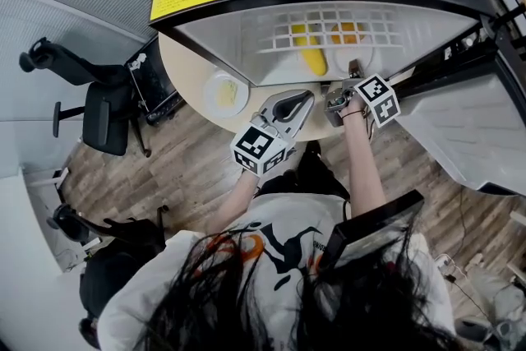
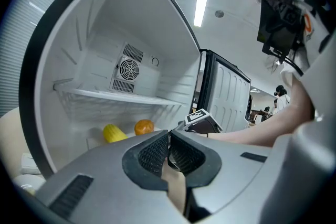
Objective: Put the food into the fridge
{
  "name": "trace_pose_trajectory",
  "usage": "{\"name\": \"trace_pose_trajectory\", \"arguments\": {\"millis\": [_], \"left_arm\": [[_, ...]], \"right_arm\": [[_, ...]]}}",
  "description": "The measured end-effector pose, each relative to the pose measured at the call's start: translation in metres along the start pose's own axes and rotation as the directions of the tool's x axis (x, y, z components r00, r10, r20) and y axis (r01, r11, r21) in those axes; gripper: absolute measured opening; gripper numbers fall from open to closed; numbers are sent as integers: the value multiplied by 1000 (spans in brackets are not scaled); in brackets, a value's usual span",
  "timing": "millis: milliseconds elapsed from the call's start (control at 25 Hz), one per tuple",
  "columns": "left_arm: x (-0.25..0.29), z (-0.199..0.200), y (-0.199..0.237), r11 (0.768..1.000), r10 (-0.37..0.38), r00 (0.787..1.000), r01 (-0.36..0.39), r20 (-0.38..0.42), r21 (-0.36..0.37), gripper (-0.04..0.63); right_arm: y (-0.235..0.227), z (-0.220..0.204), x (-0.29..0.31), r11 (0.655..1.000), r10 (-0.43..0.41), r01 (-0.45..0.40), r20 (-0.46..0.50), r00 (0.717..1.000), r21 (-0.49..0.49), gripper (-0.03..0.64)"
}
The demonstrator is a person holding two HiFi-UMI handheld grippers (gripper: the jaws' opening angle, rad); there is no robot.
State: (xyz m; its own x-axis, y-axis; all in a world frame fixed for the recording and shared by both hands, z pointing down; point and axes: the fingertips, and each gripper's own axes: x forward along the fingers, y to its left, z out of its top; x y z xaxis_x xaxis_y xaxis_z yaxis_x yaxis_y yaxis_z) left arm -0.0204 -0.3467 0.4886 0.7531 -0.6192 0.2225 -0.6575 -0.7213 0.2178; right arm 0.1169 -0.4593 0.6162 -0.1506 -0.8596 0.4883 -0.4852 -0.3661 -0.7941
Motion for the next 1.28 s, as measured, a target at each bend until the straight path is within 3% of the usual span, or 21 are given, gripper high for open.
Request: {"name": "trace_pose_trajectory", "arguments": {"millis": [200, 280, 400, 560, 680, 1040, 1280], "left_arm": [[-3, 1, 3, 1000, 4, 1000, -4, -1, 1, 11], [-5, 1, 5, 1000, 9, 1000, -9, 0, 0, 11], [-8, 2, 9, 1000, 18, 1000, -18, 2, 0, 11], [-13, 4, 13, 1000, 30, 1000, -30, 6, 5, 11], [-17, 5, 16, 999, 38, 999, -39, 7, 8, 11], [-29, 10, 13, 999, 43, 999, -43, 21, 18, 11], [-38, 16, 6, 999, 38, 998, -40, 43, 31, 11]], "right_arm": [[3, 2, 2, 990, -21, 21, 2, 1000, -139, 48], [9, 2, 1, 978, -26, 27, 9, 1000, -207, 94], [15, 0, 0, 938, -63, 66, 22, 998, -339, 184], [11, -2, -5, 868, -149, 165, 70, 986, -468, 222], [5, -2, -9, 835, -198, 218, 93, 976, -506, 244], [23, 4, -30, 844, -139, 185, 126, 982, -504, 242], [42, -2, -58, 857, -54, 105, 115, 992, -504, 242]]}}
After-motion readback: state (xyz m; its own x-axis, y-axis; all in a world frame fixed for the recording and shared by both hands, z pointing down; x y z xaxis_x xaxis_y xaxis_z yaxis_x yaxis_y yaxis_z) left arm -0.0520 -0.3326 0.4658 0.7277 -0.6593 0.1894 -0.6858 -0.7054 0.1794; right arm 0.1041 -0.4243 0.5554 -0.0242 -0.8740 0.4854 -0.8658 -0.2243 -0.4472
